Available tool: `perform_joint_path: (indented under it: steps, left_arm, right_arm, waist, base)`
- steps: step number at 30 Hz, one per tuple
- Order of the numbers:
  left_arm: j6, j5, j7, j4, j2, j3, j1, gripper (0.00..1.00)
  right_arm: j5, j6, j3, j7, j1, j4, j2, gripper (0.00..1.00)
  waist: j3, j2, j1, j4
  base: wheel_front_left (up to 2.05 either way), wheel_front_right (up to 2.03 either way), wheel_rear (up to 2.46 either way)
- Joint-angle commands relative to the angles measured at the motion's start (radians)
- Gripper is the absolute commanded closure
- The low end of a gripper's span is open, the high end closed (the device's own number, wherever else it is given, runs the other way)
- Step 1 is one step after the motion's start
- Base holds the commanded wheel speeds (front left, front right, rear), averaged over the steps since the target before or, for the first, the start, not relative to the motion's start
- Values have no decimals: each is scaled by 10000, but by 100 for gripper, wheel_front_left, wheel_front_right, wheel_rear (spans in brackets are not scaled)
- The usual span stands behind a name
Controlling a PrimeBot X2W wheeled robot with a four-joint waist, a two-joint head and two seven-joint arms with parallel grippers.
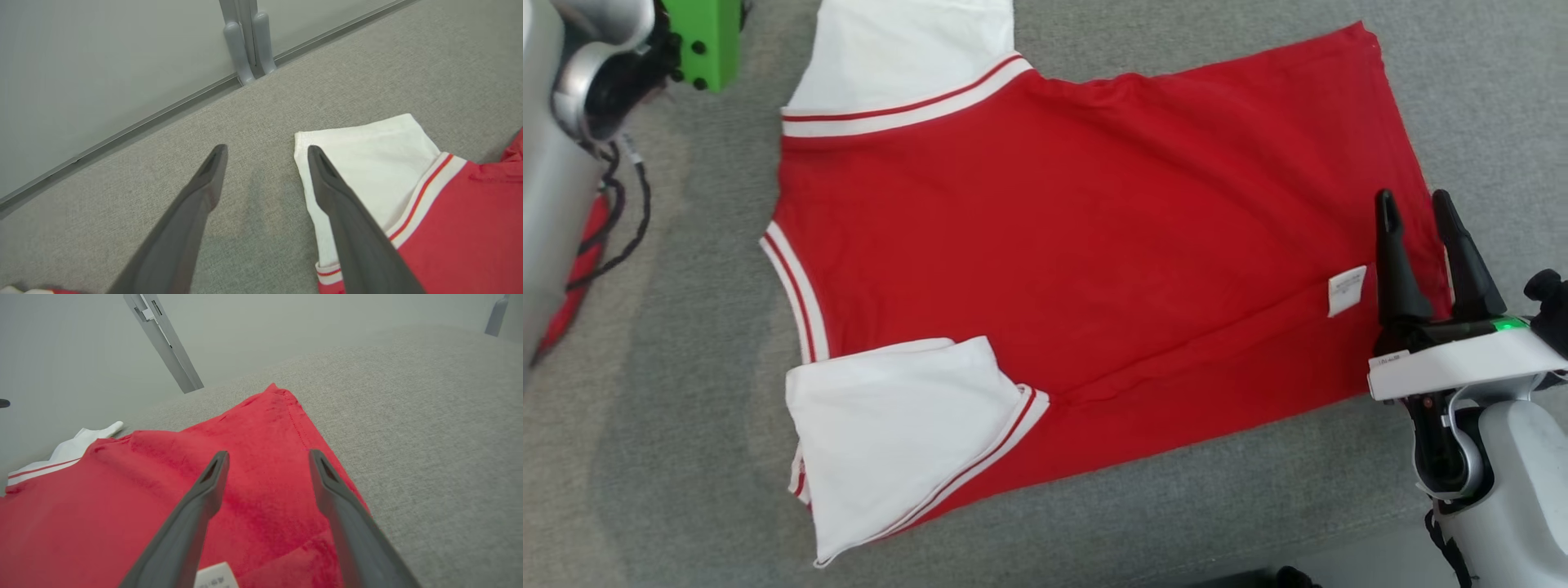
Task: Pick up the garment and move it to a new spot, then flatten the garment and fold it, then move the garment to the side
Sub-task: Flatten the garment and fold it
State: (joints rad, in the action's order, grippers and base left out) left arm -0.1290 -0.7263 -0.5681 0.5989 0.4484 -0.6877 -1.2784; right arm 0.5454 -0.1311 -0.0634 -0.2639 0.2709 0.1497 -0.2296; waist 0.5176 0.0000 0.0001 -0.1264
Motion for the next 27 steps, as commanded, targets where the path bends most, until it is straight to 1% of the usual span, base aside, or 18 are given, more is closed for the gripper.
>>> perform_joint_path:
  steps: [1,7,19,20,21,22,23,27]
  left_arm:
    - [-13,-94,-46,278,197,-42,-275,0]
    - [-14,-414,78,889,493,-492,-609,0]
    - [-17,-741,387,1337,782,-1756,-1036,0]
    - [-17,-806,444,1304,803,-1885,-1057,19]
    - [-17,-888,459,1283,815,-1981,-1056,55]
    - [-17,-981,500,1267,842,-2097,-1050,66]
    - [-17,-1062,499,1237,862,-2197,-1045,100]
    - [-16,-1455,543,1002,1001,-2682,-1034,100]
  right_arm:
    - [54,6,-19,-6,124,-52,72,0]
    - [107,6,96,-6,67,-204,239,0]
    - [105,6,56,-6,174,-340,433,0]
    - [105,6,63,-6,181,-324,433,0]
    - [103,6,69,-6,177,-304,433,0]
    - [98,6,87,-6,176,-278,431,0]
    - [90,5,105,-6,175,-258,425,0]
    - [12,6,173,-6,208,-217,343,0]
  waist:
    - [788,0,-1,-931]
    - [1153,0,-1,-1320]
    - [1423,0,-1,-1455]
    - [1420,0,-1,-1458]
    - [1412,0,-1,-1459]
    - [1397,0,-1,-1458]
    - [1380,0,-1,-1456]
    - [1209,0,-1,-1395]
  base:
    - [0,0,0]
    - [0,0,0]
    - [0,0,0]
    - [0,0,0]
    - [0,0,0]
    - [0,0,0]
    - [0,0,0]
    - [0,0,0]
